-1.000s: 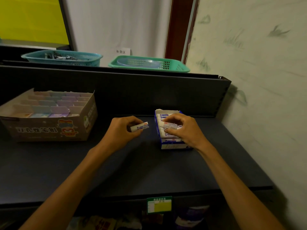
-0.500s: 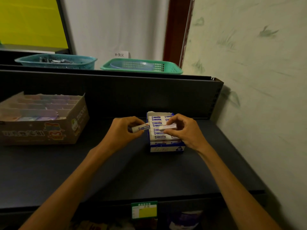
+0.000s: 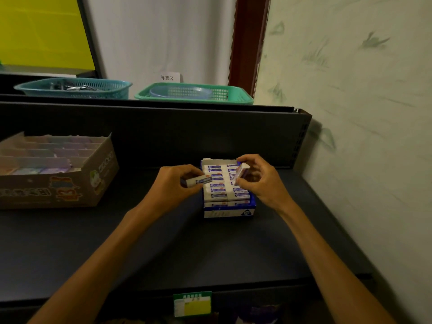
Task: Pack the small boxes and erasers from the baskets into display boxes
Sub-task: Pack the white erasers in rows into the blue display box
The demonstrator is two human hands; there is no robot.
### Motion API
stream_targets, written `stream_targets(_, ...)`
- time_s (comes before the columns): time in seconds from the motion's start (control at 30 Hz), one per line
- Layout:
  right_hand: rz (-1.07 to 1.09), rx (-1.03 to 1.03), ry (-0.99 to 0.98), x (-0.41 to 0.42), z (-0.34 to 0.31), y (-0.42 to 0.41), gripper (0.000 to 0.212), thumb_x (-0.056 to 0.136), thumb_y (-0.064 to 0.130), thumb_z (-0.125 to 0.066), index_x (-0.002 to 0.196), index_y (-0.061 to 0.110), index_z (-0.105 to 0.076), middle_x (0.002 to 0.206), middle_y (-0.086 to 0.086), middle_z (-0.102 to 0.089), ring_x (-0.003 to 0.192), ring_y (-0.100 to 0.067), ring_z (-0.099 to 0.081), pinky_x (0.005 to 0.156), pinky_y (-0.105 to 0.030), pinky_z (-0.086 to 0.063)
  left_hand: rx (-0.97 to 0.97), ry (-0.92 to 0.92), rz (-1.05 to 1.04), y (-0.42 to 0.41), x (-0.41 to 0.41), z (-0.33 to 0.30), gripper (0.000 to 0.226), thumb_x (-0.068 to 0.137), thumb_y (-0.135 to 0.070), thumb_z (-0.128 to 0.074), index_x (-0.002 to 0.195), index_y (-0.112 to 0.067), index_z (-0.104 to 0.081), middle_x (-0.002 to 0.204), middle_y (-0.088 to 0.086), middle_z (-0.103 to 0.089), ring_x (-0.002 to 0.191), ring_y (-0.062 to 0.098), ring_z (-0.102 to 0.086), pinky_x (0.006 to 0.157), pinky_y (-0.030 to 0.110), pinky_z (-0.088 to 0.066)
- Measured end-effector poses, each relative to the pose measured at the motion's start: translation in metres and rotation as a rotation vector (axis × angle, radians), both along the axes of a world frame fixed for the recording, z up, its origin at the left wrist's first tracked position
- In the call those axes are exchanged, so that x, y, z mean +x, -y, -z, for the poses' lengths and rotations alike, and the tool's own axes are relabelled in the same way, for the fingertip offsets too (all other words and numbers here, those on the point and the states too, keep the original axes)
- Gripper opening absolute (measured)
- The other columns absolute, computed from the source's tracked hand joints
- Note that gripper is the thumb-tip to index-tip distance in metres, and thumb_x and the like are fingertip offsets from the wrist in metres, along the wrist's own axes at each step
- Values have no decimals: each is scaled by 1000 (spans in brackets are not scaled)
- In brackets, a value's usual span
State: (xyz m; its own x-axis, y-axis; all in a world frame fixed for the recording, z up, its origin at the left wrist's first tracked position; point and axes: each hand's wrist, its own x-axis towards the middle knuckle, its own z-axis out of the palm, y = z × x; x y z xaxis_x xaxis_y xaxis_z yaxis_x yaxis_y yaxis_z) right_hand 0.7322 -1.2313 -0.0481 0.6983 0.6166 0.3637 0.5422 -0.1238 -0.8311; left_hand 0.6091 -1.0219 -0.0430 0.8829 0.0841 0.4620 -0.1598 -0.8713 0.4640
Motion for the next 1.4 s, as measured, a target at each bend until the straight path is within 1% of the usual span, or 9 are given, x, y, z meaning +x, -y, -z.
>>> stream_targets(0.1,16,-17,42,2,0,1,41,77,10,-75,109,20,-51,108,7,-61,98,-3,-62,80,-18,-53,10,-2,3,4,4,2,35,84,-17,-66,118,-17,-59,117,1,-62,100,0,-55,79,11,-43)
stream_targets(0.2,-15,-61,94,3,1,4,34,79,10,-74,105,22,-57,105,9,-62,98,-1,-62,82,-19,-53,14,-10,2,6,8,4,36,84,-18,-66,119,-18,-59,117,0,-62,102,2,-57,86,18,-46)
stream_targets(0.4,-63,-126,124,6,0,9,34,81,10,-71,109,25,-59,106,17,-58,99,9,-58,79,-11,-50,73,-36,18,12,15,6,35,83,-17,-67,118,-18,-60,117,0,-62,97,-3,-51,82,14,-44)
stream_targets(0.63,-68,-170,164,9,-3,12,36,82,10,-70,113,23,-57,113,10,-57,98,1,-59,77,-13,-53,99,-98,25,18,21,6,37,85,-20,-65,121,-18,-58,121,1,-61,110,8,-57,87,15,-39)
stream_targets(0.83,-59,-190,176,13,-1,15,24,82,22,-71,104,29,-62,111,7,-59,98,-7,-61,77,-20,-54,83,-94,32,17,22,6,34,84,-22,-66,118,-21,-59,115,-2,-62,89,-6,-52,69,6,-39)
stream_targets(1.0,-49,-126,95,16,2,18,25,78,21,-74,100,28,-63,110,7,-59,100,-4,-59,82,-21,-53,68,-123,34,18,22,8,34,84,-25,-66,118,-25,-57,114,-5,-61,77,-7,-53,65,9,-42)
stream_targets(1.1,-65,-59,-4,16,0,20,39,75,13,-76,107,26,-57,110,6,-62,100,-6,-62,84,-23,-54,71,-129,38,18,22,8,35,85,-23,-65,119,-24,-57,117,-4,-61,89,-4,-53,69,8,-41)
stream_targets(1.2,-87,8,-96,15,0,22,32,79,10,-71,105,24,-60,111,3,-63,104,-9,-63,86,-26,-54,59,-160,49,19,22,7,35,85,-22,-64,120,-24,-57,121,-4,-59,105,1,-55,80,12,-43)
stream_targets(1.4,-129,107,-217,14,1,21,44,82,1,-65,118,26,-56,119,1,-63,111,-11,-61,85,-26,-54,91,-240,65,26,25,5,35,84,-24,-66,117,-26,-58,122,-6,-59,107,-1,-51,75,8,-39)
